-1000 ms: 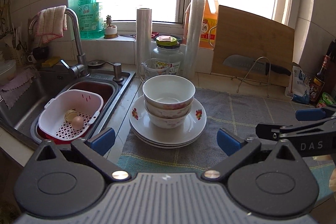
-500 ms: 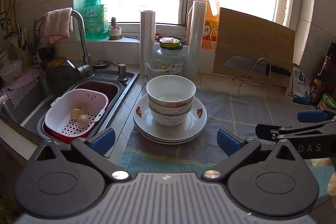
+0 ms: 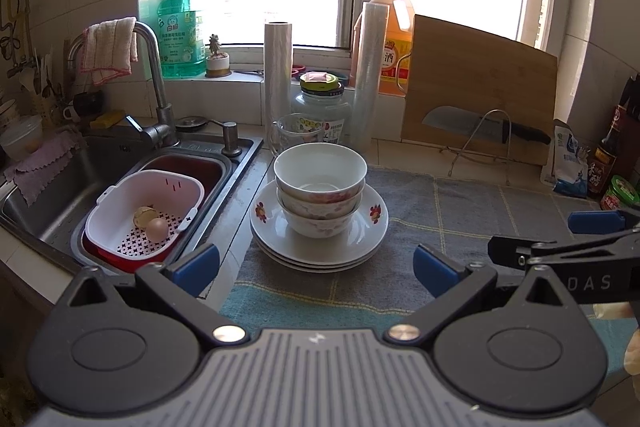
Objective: Organize plates and bowls
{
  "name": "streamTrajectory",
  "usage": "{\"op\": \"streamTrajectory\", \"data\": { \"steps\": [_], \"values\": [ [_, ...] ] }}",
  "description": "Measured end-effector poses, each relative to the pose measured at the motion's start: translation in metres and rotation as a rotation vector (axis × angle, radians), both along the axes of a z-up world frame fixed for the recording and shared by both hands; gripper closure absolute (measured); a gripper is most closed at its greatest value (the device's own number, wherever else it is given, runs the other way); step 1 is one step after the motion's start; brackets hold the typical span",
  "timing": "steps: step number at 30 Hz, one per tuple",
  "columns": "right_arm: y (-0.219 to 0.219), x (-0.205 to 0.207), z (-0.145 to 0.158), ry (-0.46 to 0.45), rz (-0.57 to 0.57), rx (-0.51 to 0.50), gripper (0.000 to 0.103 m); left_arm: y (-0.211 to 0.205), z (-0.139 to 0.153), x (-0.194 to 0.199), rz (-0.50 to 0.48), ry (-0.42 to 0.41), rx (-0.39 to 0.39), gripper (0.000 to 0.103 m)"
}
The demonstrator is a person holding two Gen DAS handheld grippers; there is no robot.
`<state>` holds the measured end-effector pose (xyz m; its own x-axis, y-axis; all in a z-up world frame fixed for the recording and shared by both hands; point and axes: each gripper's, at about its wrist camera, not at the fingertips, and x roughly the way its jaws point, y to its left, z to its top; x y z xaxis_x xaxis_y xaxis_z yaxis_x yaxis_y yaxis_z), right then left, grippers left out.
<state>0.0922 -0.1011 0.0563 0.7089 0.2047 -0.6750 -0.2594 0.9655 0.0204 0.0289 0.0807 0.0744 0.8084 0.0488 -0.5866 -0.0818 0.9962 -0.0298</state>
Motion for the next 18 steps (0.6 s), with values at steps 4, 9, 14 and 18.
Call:
{"op": "streamTrajectory", "data": {
  "steps": [4,9,14,18],
  "values": [
    [-0.0015,-0.0003,0.0002,-0.002,-0.003,-0.002,0.0,-0.0006,-0.0001,0.0007,-0.005,-0.001,0.002,0.001],
    [-0.0016,-0.0012,0.0006,-0.007,-0.007,-0.004,0.0,-0.0009,-0.0001,0.0012,-0.003,-0.003,0.003,0.001],
    [-0.0019,-0.0007,0.0006,-0.01,-0.014,-0.008,0.0,-0.0023,-0.0004,0.0014,0.008,-0.002,0.008,0.001],
    [-0.002,0.0003,-0.0003,-0.007,-0.016,-0.008,0.0,-0.0031,-0.0007,0.0018,0.014,-0.001,0.011,0.001]
  ]
}}
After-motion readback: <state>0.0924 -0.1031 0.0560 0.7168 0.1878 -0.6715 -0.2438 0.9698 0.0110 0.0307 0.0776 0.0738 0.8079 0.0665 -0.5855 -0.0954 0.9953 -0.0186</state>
